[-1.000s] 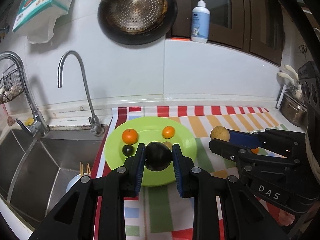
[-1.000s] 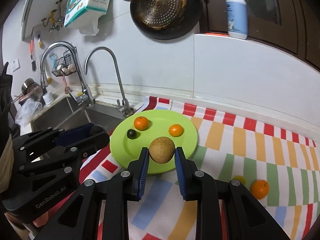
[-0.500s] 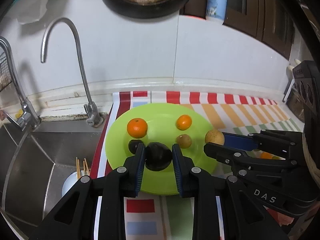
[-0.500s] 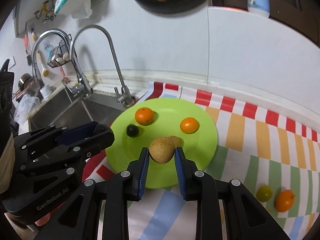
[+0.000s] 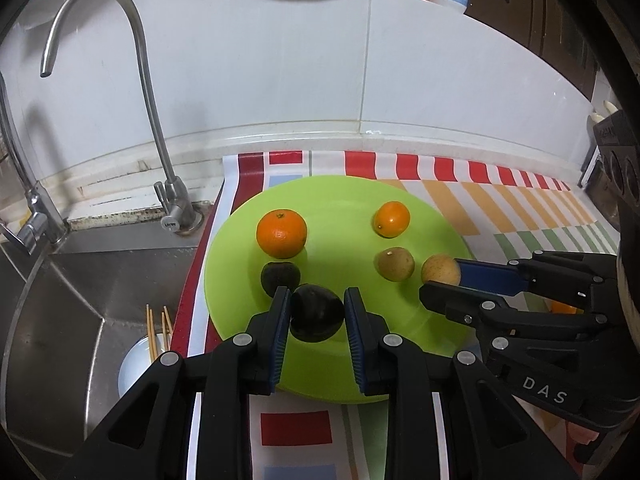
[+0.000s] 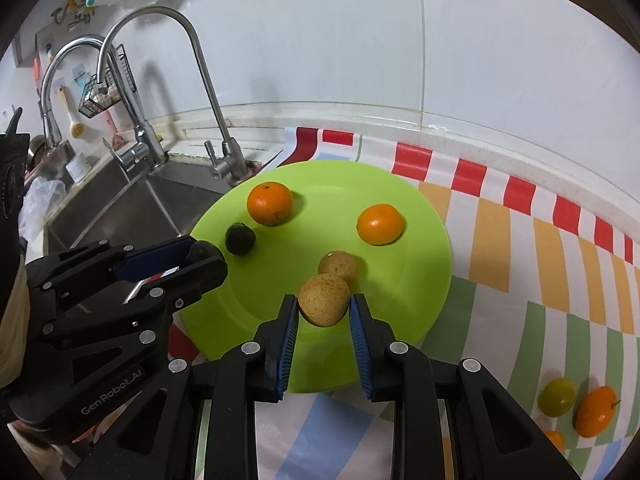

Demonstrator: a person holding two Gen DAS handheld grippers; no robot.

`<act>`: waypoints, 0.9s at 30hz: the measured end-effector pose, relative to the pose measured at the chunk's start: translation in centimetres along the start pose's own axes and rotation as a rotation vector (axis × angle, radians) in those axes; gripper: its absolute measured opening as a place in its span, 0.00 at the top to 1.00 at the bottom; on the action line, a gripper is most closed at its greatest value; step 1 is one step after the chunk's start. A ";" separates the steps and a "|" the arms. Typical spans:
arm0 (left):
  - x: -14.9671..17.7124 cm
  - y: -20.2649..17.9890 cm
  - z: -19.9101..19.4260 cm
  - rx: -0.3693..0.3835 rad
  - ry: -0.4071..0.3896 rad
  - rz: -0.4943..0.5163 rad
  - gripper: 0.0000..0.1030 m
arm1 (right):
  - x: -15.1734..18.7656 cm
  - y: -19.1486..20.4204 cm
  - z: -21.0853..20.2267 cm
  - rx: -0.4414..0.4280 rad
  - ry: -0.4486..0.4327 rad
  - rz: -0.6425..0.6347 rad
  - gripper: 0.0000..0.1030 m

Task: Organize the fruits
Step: 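Carry the plum and yellow fruit onto the green plate and open both tools, then withdraw both tools from the plate toward the remaining loose fruits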

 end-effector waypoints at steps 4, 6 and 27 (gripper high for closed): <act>-0.2 0.2 -0.4 -0.024 -0.011 0.000 0.62 | -0.1 -0.1 -0.3 0.001 -0.007 -0.001 0.72; -0.2 0.2 -0.8 -0.038 -0.017 -0.001 0.62 | -0.1 -0.2 -0.7 0.002 -0.014 -0.004 0.72; -0.5 -4.6 -10.0 -0.057 -0.155 0.013 0.39 | 1.4 -1.9 -11.4 0.062 -0.197 0.045 0.65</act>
Point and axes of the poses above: each gripper's, at about its wrist camera, not at the fingertips, and z roughly the way its jaws point, y to its left, x to its underside, the point moved 1 cm from there along z, roughly the way its jaws point, and after that the axes turned 4 degrees about x, right-handed, at the moved point
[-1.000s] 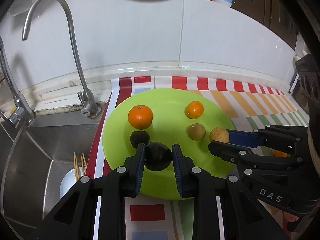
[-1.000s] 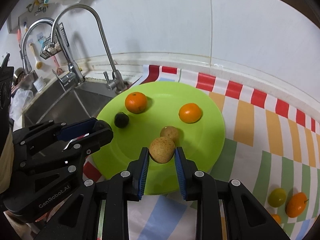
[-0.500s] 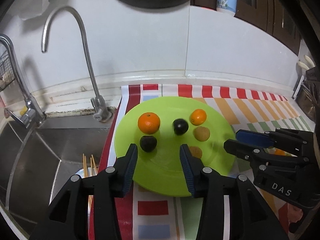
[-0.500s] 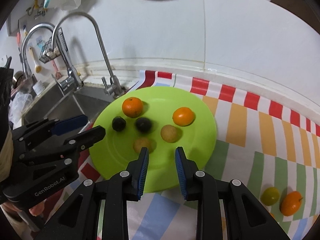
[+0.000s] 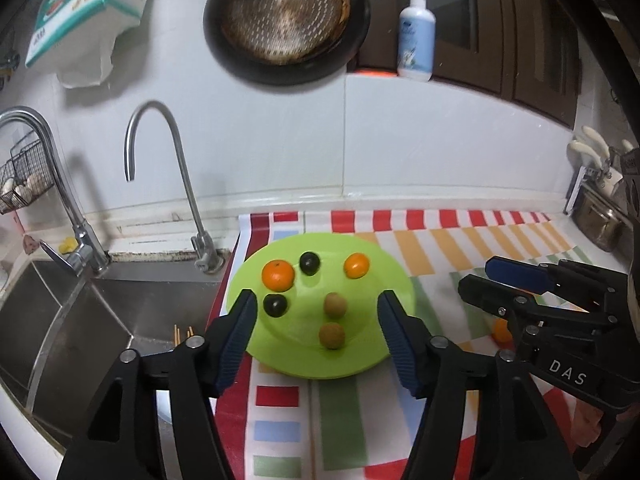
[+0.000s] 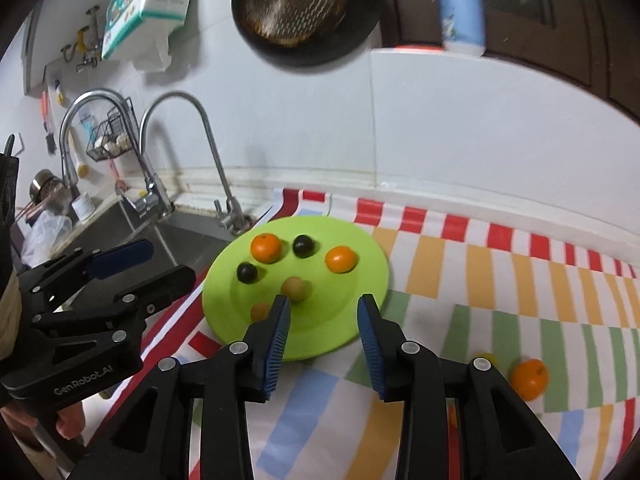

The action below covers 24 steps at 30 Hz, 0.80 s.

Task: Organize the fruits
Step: 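Withdraw both tools from the plate toward the remaining loose fruits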

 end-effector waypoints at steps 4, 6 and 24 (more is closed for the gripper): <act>-0.1 -1.8 -1.5 0.015 -0.021 0.014 0.36 | 0.2 -1.1 -2.6 0.020 -0.040 0.015 0.65; -0.1 -2.6 -2.2 0.031 -0.033 0.016 0.34 | 0.3 -1.7 -3.9 0.029 -0.057 0.028 0.65; 0.8 -9.2 -4.6 0.116 -0.086 0.091 0.25 | 3.5 -6.7 -9.2 0.107 -0.077 0.078 0.65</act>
Point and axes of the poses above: each gripper's, at about its wrist camera, not at the fingertips, and z roughly the way its jaws point, y to its left, x to its underside, the point moved 1 cm from there along z, roughly the way its jaws point, and after that the axes turned 4 degrees about x, right-handed, at the moved point
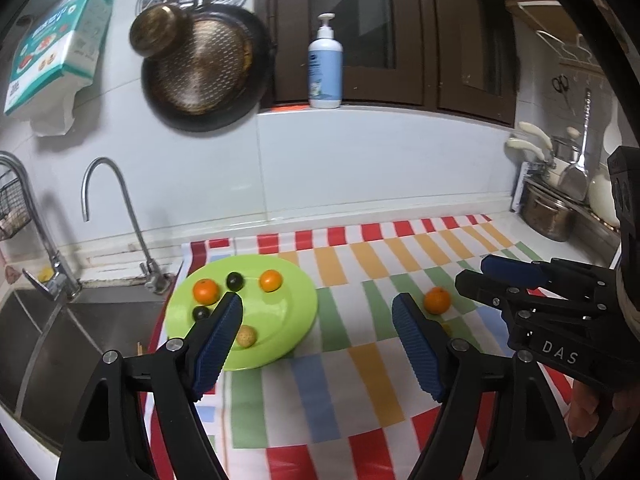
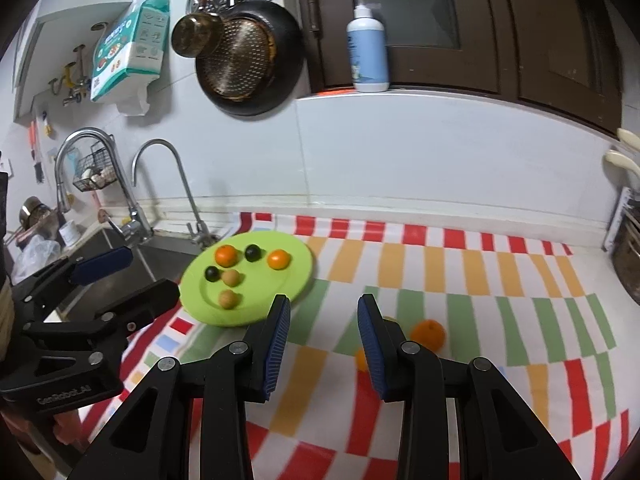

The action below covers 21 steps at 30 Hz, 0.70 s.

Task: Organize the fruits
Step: 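Withdraw both tools from the plate toward the remaining loose fruits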

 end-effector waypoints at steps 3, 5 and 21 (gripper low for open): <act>0.0 -1.0 0.4 0.029 -0.005 0.024 0.25 | 0.6 -1.0 -0.6 0.032 -0.002 0.006 0.65; 0.0 -1.5 0.6 0.045 -0.010 0.035 0.25 | 0.8 -1.6 -0.7 0.047 0.001 0.009 0.65; 1.1 -4.7 4.7 0.203 -0.020 0.197 0.25 | 3.3 -3.9 -0.1 0.115 0.040 -0.041 0.65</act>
Point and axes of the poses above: each gripper's, at about its wrist camera, not at the fingertips, and z roughly the way its jaws point, y to its left, x to its underside, the point moved 1 cm from there along z, roughly the way its jaws point, and after that the axes turned 4 degrees about x, right-handed, at the moved point
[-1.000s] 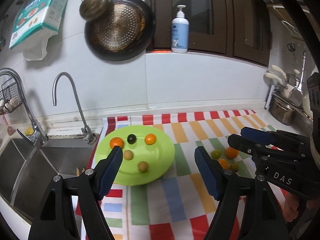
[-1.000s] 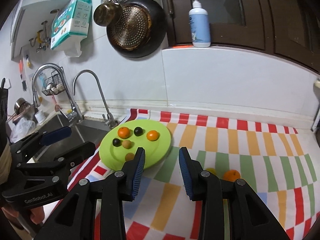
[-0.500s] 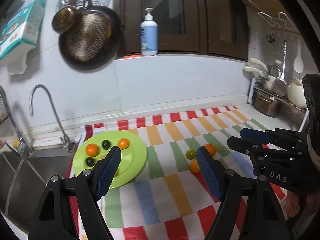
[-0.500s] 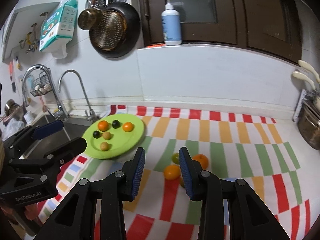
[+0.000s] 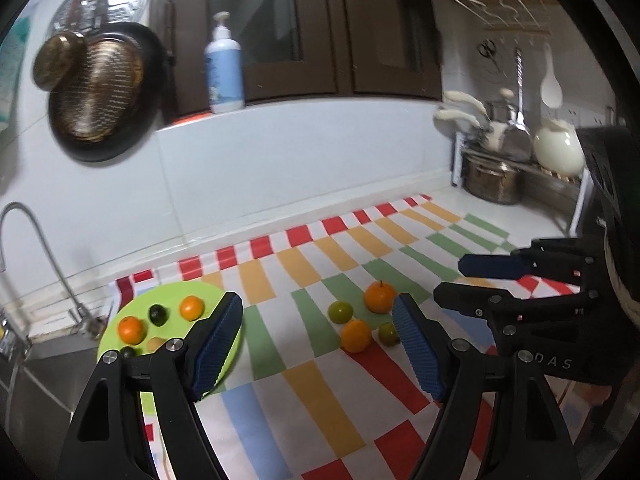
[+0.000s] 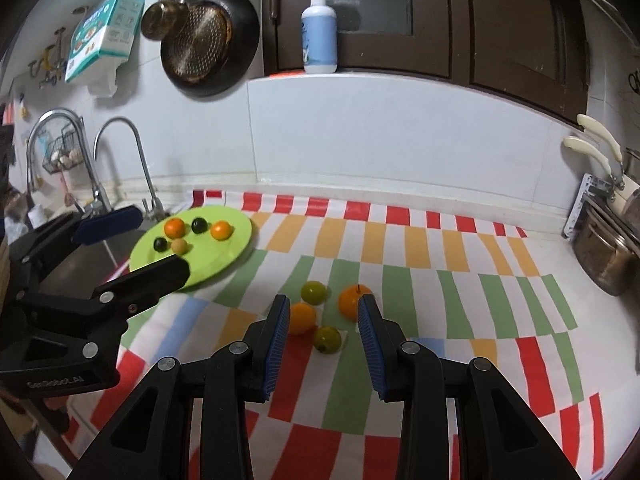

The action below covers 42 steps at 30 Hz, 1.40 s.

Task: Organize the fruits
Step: 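Withdraw both tools from the plate toward the remaining loose fruits, then grasp a large orange with the left tool while the right tool grasps a green fruit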

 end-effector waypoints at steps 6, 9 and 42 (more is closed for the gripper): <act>1.0 -0.4 2.3 0.046 0.042 0.081 0.31 | 0.8 0.2 2.2 -0.007 0.049 -0.062 0.65; 1.6 -0.5 3.3 0.073 0.061 0.101 0.34 | 1.3 0.3 3.3 -0.018 0.077 -0.075 0.65; 4.0 -1.2 12.3 0.259 0.288 0.170 0.58 | 3.4 -0.6 10.9 -0.100 0.240 -0.106 0.72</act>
Point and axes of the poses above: each gripper's, at about its wrist camera, not at the fingertips, and z roughly the way its jaws point, y to its left, x to its underside, the point moved 1 cm from there along z, roughly the way its jaws point, and after that the axes turned 4 degrees about x, right-handed, at the moved point
